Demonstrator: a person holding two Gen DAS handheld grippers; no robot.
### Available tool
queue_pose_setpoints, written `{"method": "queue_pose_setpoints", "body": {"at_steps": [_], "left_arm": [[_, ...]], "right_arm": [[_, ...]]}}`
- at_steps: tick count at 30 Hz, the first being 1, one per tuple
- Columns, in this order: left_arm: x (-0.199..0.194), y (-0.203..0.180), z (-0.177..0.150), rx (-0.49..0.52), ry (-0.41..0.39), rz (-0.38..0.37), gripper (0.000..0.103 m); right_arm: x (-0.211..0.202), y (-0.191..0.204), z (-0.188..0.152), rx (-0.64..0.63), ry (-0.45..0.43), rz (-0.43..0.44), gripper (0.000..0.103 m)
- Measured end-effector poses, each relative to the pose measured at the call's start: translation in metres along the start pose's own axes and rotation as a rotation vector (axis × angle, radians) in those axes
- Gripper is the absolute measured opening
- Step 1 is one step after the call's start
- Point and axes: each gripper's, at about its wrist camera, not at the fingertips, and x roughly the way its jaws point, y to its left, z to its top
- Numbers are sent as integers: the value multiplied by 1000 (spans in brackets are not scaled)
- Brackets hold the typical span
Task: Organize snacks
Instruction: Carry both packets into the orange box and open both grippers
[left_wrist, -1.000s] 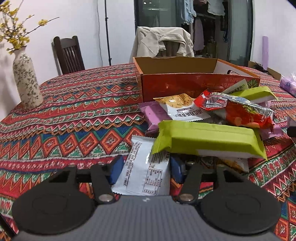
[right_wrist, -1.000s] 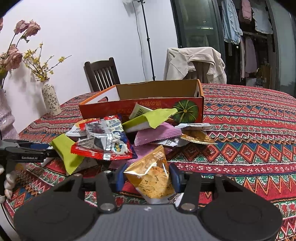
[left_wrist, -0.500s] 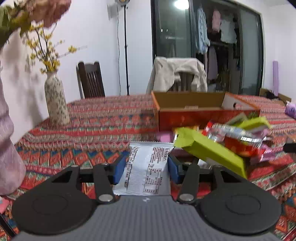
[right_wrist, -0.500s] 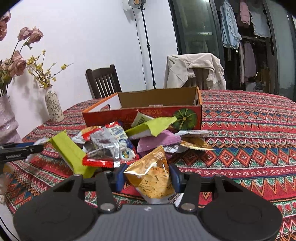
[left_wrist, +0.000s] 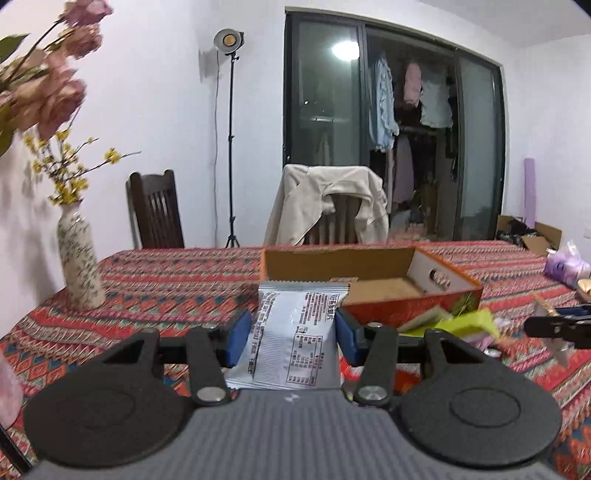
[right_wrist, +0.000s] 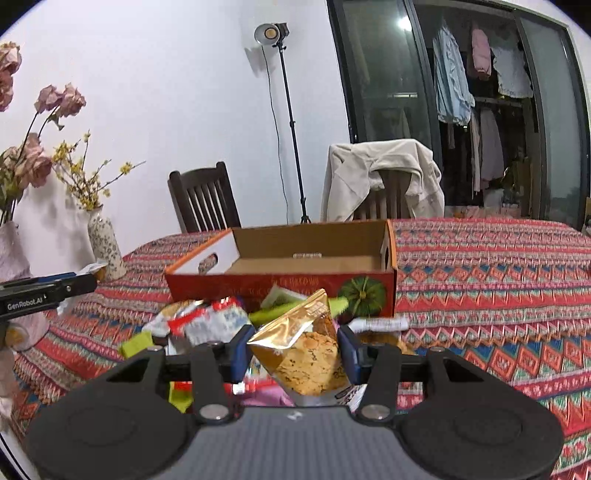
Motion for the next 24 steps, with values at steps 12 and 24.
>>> {"method": "queue_pose_setpoints", "body": {"at_steps": [12,24], "left_arm": [[48,-22,47,-64,-27,-28,50],[140,-25,80,-130,26,45,50]], "right_arm": [[40,-1,66,2,-62,-57,48],[130,-9,115,62,-16,-108,48]]}}
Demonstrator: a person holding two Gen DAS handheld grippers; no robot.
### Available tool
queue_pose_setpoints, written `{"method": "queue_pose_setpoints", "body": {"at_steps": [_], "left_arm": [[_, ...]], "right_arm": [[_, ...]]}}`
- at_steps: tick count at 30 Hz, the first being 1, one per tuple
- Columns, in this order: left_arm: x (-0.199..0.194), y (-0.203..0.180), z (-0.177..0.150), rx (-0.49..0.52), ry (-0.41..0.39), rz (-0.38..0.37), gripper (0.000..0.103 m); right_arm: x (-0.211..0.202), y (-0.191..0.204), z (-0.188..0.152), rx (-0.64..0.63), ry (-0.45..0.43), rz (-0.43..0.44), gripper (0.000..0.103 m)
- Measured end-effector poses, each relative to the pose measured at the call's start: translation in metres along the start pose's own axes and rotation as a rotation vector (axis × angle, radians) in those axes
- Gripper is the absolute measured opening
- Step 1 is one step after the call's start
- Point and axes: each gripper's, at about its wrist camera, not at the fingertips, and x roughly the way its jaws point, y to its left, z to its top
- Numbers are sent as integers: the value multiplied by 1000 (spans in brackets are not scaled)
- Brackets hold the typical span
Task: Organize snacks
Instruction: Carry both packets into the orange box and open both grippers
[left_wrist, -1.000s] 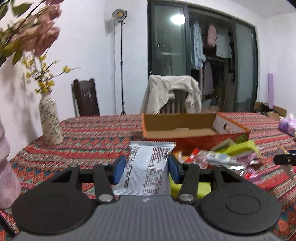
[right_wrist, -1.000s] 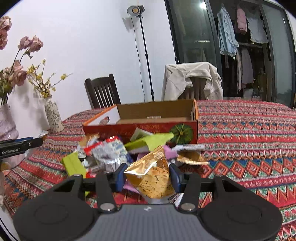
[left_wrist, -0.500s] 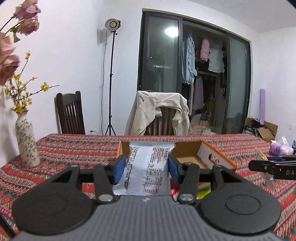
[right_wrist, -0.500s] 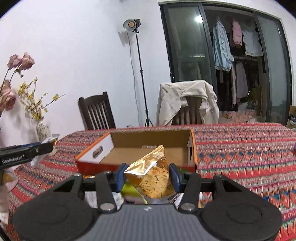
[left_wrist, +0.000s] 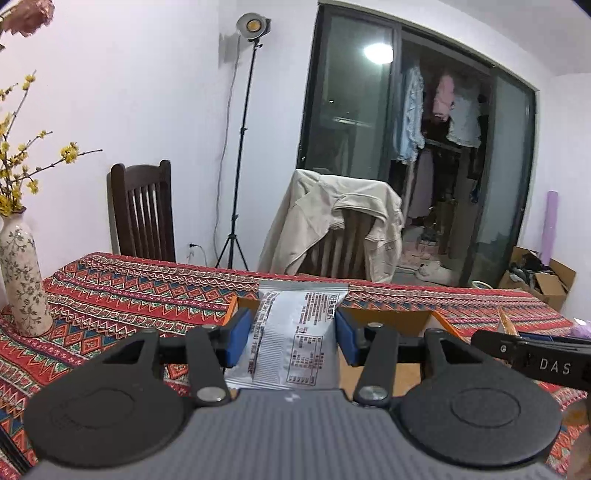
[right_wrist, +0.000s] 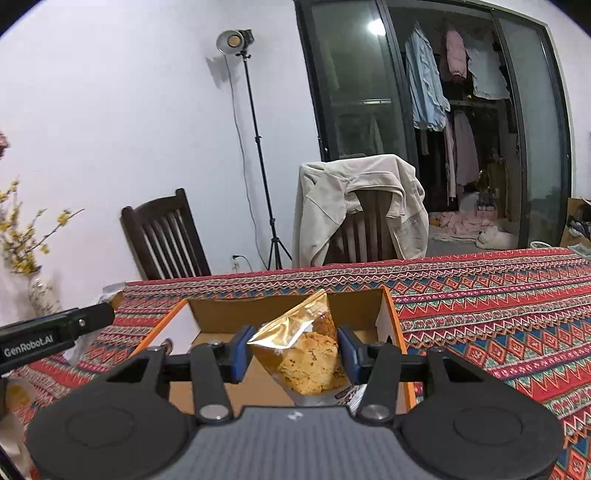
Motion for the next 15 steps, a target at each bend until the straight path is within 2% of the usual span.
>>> {"method": "queue_pose_setpoints", "body": {"at_steps": [7,11,15], "left_arm": [[53,1,-1,-6,23,84,50],[62,8,-18,-6,25,86,50],[69,7,-24,12,45,85,50]], "right_arm": [[56,-3,5,20,26,-40,48],[67,-8,-10,4,8,-49,48],[75,-13,-20,20,16,-19,48]]}}
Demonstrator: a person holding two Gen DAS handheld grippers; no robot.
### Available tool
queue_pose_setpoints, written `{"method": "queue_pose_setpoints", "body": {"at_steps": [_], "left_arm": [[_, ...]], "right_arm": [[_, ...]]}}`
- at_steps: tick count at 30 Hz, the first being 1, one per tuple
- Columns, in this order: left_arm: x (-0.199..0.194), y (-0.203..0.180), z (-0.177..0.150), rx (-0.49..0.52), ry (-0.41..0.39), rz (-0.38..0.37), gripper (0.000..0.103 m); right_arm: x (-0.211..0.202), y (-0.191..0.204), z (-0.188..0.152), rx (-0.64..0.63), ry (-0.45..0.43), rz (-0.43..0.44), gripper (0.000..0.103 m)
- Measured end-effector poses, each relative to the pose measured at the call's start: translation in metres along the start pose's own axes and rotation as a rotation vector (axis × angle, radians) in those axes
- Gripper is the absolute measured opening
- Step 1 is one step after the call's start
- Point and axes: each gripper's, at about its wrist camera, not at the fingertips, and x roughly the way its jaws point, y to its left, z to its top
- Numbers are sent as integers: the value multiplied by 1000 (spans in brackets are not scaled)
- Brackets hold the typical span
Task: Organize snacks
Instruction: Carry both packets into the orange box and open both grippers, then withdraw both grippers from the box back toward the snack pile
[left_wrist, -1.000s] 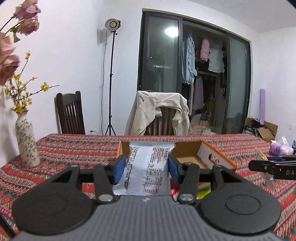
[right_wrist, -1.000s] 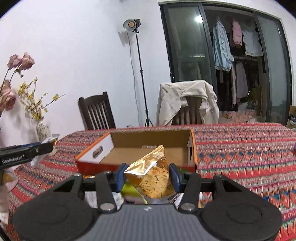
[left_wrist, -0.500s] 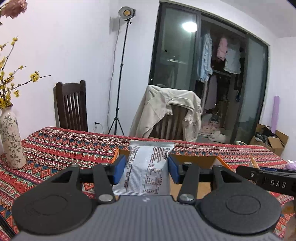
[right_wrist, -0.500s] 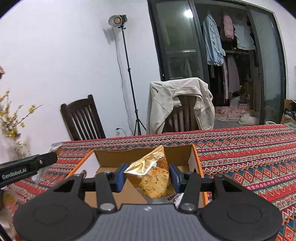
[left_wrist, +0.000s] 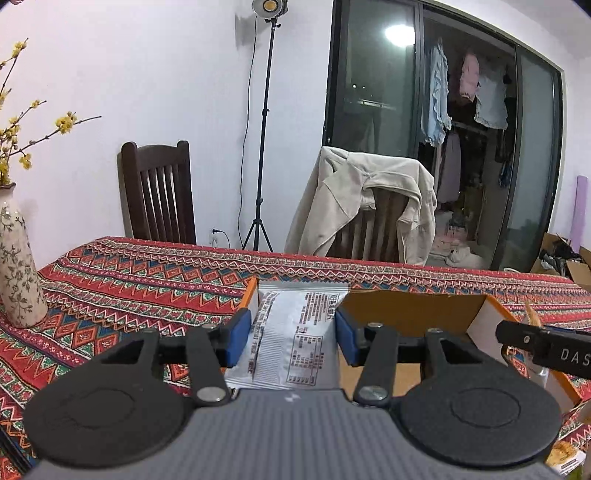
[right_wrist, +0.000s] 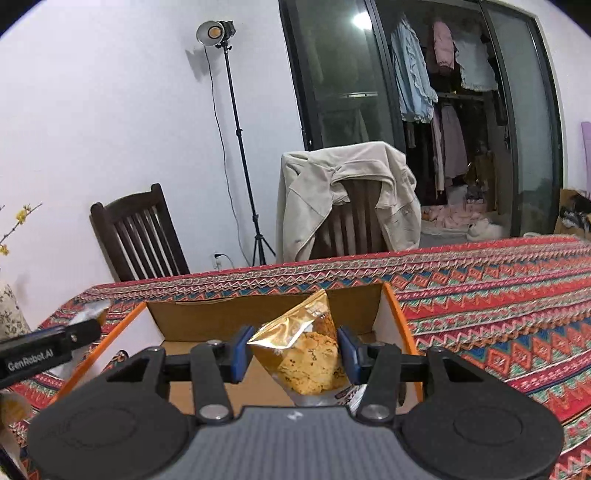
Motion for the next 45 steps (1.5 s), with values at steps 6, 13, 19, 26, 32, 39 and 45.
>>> {"method": "queue_pose_setpoints", "body": {"at_steps": [6,13,19,26,32,39,45], "left_arm": [[0,-5,-6,8,1,9,61],[-15,-5,-7,-4,-40,-7,103],[-26,0,-2,-28,-48,-20,103],[-66,5,12,-42,-88,-44,103],[-99,1,1,8,-108,-58,103],[-133,13,-28,48,-124,-45,103],[-150,31,-60,54,-82,-45,103]], "right_arm": [[6,-7,-2,19,29,13,55],[-7,-10,-5,25,-10,-9,102],[-18,-15,-6,29,-21,-37,103],[-54,-7,2,14,-76,-27,103],[-93,2,-7,-40,-117,9,103],[-124,2,-39,-98,-80,6,103],[-135,-8,-77,-85,-15,-4,103]]}}
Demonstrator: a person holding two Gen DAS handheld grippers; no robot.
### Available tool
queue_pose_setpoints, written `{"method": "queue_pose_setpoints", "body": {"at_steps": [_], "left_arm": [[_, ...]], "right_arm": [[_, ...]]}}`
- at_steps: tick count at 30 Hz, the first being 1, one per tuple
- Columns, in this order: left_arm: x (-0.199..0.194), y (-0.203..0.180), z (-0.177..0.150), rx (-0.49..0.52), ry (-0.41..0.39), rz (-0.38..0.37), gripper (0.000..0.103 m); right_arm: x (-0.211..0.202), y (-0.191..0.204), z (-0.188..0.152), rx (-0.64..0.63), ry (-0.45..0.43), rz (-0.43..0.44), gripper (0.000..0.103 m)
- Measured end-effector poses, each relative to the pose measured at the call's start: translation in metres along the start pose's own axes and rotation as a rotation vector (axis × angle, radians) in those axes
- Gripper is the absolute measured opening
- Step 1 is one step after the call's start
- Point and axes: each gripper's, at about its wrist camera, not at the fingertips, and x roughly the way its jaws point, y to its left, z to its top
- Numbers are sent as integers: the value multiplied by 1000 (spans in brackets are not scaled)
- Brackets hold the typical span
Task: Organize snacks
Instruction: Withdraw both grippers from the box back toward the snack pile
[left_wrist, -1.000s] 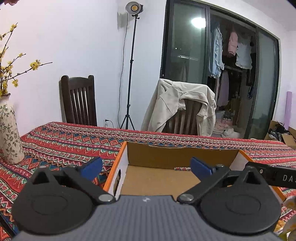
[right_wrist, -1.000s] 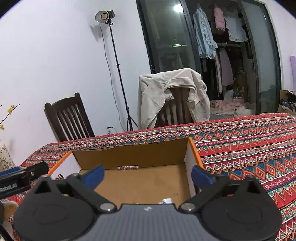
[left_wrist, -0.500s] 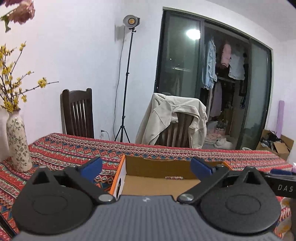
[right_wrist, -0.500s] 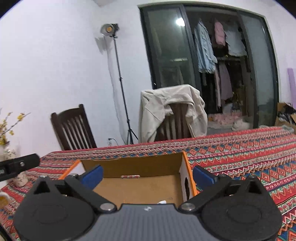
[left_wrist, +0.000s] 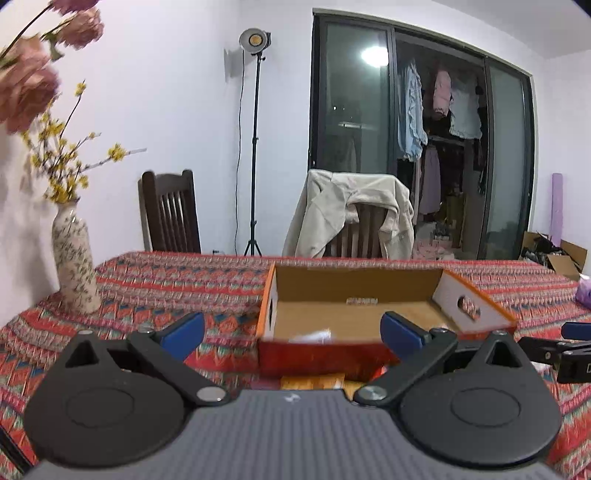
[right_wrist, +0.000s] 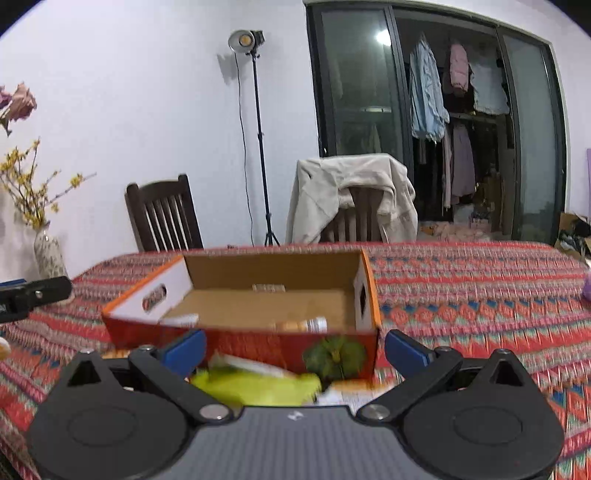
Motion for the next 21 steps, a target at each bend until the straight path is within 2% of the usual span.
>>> {"method": "queue_pose_setpoints", "body": {"at_steps": [6,13,21], "left_arm": [[-10,17,-28,-22,42,-21,103],[-3,32,-54,-59,103,-16,103],[-4,33,-58,-73,84,-43,103]], "right_arm": [[-8,-5,-28,27,45,3,103],[-21,-3,-42,21,59,24,103],[-23,6,-43,3,61,30,103]]}}
